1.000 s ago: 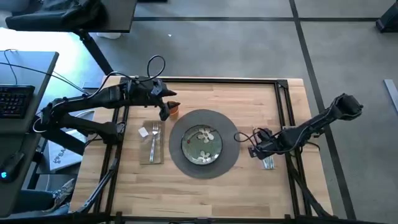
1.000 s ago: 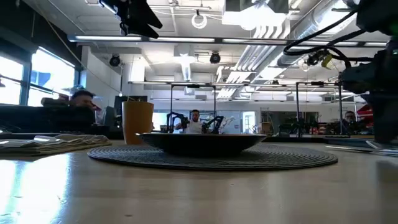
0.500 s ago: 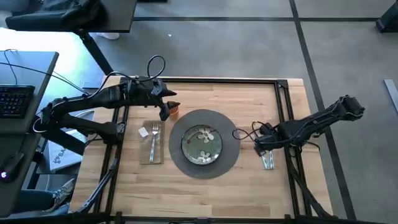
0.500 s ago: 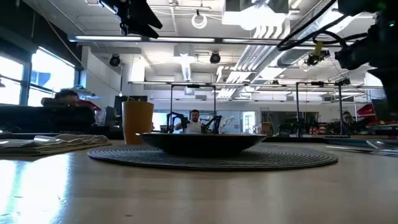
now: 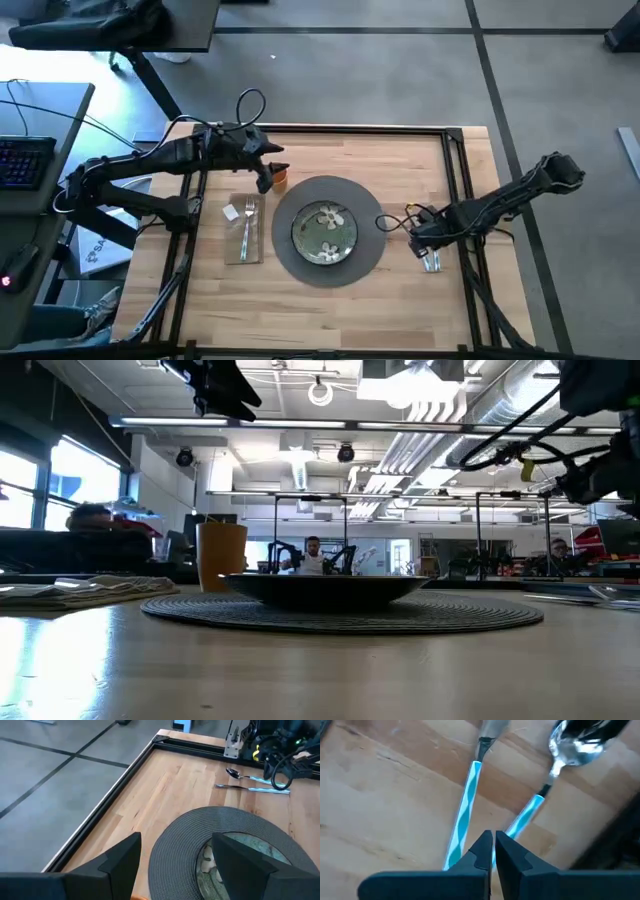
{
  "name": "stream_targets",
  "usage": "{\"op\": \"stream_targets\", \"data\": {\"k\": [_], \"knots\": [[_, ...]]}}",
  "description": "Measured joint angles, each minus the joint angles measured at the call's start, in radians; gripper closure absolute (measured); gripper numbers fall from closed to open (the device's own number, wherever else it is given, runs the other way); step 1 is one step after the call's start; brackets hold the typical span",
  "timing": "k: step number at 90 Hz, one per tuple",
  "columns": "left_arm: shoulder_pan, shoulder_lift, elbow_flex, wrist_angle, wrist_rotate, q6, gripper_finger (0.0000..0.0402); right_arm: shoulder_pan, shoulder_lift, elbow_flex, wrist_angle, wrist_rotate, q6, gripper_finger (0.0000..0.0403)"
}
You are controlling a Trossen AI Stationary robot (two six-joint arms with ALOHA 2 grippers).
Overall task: Set table place
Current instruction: Move the white patterned table knife to the right of the gray table mat
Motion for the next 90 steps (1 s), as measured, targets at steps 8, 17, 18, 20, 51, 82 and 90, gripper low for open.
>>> {"op": "stream_targets", "data": {"k": [8,17,18,20,51,82,90], "knots": [[0.000,0.000,0.000,0.000,0.000,-0.008,0.0179,0.000,0.000,-0.018,0.008,0.001,0.006,0.0403],[0.000,0.000,0.000,0.003,-0.002,-0.008,0.0179,0.000,0.000,-0.037,0.029,-0.005,-0.001,0.0403],[0.000,0.000,0.000,0.004,-0.002,-0.008,0.0179,0.000,0.000,-0.039,0.031,-0.009,-0.001,0.0403],[0.000,0.000,0.000,0.006,-0.002,-0.008,0.0179,0.002,0.000,-0.043,0.037,-0.014,-0.001,0.0403],[0.000,0.000,0.000,0.007,-0.005,-0.008,0.0179,0.041,0.000,-0.059,0.079,-0.018,0.041,0.0403],[0.000,0.000,0.000,0.014,-0.011,-0.008,0.0179,0.099,0.017,-0.059,0.111,-0.008,0.133,0.0403],[0.000,0.000,0.000,0.014,-0.011,-0.008,0.0179,0.107,0.038,-0.059,0.138,-0.003,0.139,0.0403]]}}
